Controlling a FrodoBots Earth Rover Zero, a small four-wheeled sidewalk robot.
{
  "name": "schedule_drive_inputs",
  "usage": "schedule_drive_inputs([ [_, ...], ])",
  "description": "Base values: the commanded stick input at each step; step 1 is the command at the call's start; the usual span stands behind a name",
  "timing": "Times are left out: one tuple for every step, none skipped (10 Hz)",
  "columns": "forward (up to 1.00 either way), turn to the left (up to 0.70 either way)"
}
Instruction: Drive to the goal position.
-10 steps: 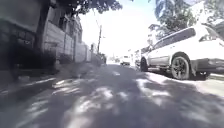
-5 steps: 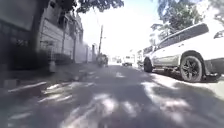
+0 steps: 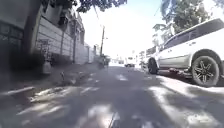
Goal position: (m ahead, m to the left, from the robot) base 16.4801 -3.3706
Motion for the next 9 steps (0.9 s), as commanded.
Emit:
schedule_drive_inputs([
  [1.00, -0.01],
  [1.00, -0.01],
  [1.00, -0.01],
  [1.00, -0.01],
  [1.00, -0.01],
  [1.00, -0.01],
  [1.00, -0.01],
  [1.00, -0.01],
  [1.00, -0.01],
])
